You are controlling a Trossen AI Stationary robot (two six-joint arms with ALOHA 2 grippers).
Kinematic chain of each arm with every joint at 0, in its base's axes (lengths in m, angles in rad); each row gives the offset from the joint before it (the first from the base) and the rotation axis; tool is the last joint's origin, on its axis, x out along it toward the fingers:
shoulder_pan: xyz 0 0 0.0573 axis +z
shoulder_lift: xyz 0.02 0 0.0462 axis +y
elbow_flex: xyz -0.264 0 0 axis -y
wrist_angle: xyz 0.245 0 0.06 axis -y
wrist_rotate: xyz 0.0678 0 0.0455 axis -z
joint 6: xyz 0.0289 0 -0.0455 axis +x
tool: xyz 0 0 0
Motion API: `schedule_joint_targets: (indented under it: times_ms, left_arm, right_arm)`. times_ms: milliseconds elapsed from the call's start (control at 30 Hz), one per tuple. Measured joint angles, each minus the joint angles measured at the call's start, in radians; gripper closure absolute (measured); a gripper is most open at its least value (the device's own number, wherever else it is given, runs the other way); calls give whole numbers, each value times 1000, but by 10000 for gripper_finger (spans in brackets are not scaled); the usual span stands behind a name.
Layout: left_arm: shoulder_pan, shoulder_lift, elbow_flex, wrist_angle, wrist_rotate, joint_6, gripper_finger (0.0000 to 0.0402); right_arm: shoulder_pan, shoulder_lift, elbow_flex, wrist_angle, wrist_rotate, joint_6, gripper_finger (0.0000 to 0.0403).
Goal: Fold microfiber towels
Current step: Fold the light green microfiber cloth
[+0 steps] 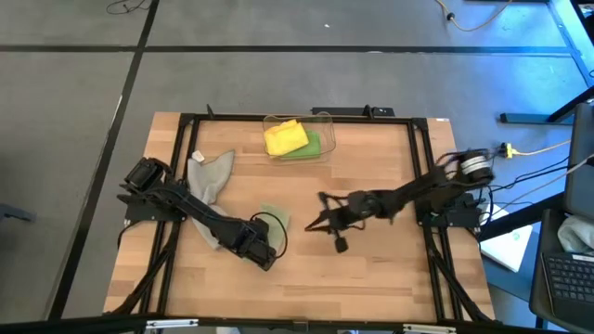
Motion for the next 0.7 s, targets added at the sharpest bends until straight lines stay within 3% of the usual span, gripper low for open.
schedule_joint_targets:
  times_ms: [200, 433, 600, 700]
  left_arm:
    - [1, 0, 0, 12, -15, 18, 401]
    - [-10, 0, 0, 50, -26, 19, 401]
    - [-12, -1, 0, 70, -27, 26, 401]
    - [-13, -1, 0, 76, -27, 27, 401]
  right_arm:
    - [-15, 216, 212, -4, -13, -52, 397]
    - [-85, 362, 351, -9, -27, -49, 398]
    - [-126, 438, 423, -7, -192, 28, 394]
    - [-129, 495, 464, -38, -223, 53, 397]
